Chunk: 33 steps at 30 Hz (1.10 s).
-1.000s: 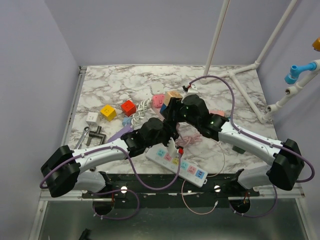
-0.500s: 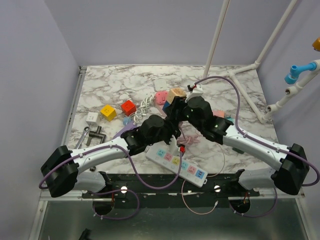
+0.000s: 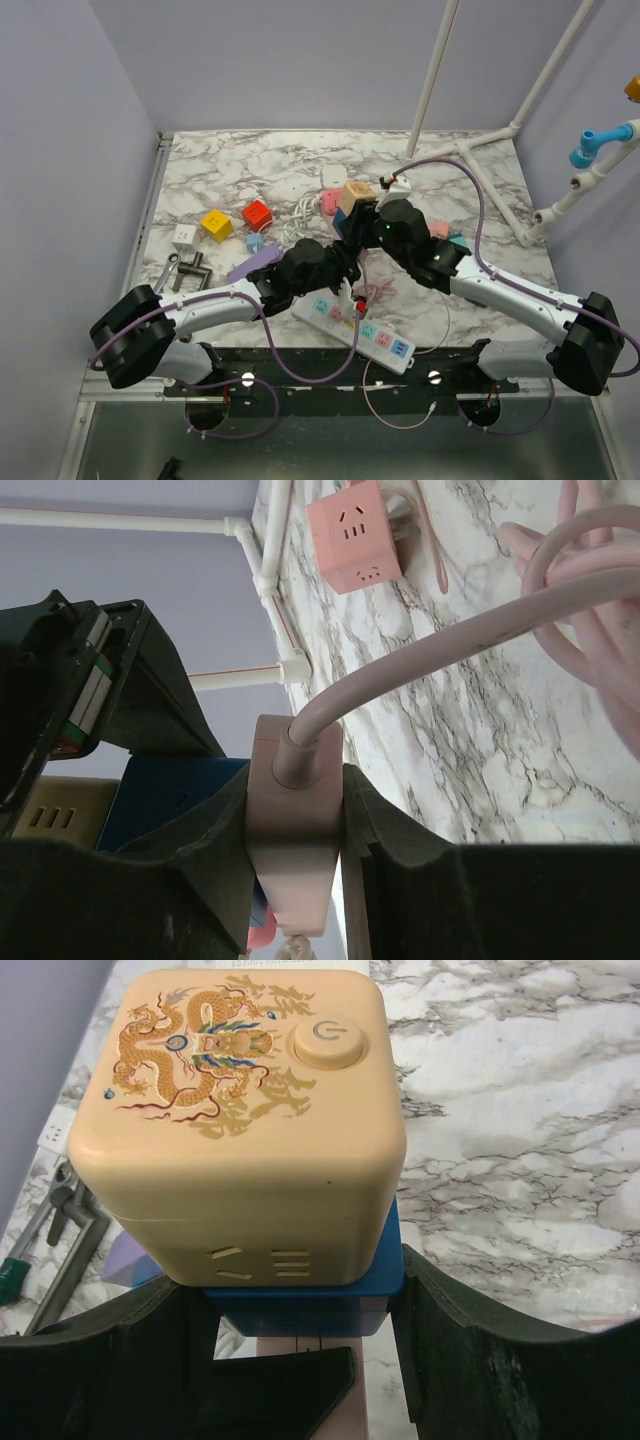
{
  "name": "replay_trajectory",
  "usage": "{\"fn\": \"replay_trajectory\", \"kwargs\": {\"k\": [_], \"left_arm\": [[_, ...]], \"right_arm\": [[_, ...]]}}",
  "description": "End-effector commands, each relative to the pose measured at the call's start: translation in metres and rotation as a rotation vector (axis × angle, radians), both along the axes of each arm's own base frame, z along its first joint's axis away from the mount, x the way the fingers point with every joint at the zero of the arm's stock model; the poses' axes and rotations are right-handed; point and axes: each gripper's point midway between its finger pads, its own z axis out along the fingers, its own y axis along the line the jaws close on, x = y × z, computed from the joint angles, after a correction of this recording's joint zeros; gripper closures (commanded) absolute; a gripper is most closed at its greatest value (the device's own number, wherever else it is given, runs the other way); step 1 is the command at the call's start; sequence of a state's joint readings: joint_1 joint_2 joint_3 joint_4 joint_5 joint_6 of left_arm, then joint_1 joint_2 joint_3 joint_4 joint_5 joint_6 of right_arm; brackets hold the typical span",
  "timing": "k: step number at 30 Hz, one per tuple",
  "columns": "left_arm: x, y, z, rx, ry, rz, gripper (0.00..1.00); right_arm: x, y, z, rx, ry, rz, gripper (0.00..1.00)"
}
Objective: Pull the plug off the socket
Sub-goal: Remove the plug from the socket.
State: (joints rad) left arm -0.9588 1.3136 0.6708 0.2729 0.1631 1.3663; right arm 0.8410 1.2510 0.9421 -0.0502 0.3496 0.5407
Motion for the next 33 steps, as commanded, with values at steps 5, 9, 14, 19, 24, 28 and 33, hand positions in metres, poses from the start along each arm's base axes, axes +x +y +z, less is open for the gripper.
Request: {"fn": "replay_trajectory", "kwargs": {"k": [5, 9, 14, 19, 24, 28, 33], "left_arm": [[-0.013, 0.068, -0.148, 0.434, 0.223, 0.094, 1.0], [-0.014, 0.068, -0.153, 0.447, 0.232, 0.09, 1.0], [-0.013, 0.072, -0.159, 0.466, 0.261, 0.112, 1.0], [-0.013, 0.075, -0.166, 0.474, 0.28, 0.131, 1.0], [-0.01, 0.074, -0.17, 0.46, 0.292, 0.148, 1.0], [0.0, 0.07, -0.167, 0.427, 0.268, 0.172, 1.0], [0.015, 0.063, -0.163, 0.385, 0.231, 0.201, 1.0]], "right_arm": [[0.041, -0.032, 0.136, 0.321, -0.305, -0.213, 0.99], [0.044, -0.037, 0.136, 0.31, -0.335, -0.233, 0.99], [0.049, -0.047, 0.152, 0.313, -0.423, -0.278, 0.99], [0.048, -0.065, 0.168, 0.356, -0.517, -0.347, 0.99], [0.047, -0.069, 0.171, 0.357, -0.537, -0.359, 0.99], [0.045, -0.062, 0.164, 0.343, -0.502, -0.315, 0.99], [0.035, -0.057, 0.158, 0.311, -0.485, -0.248, 0.99]]}}
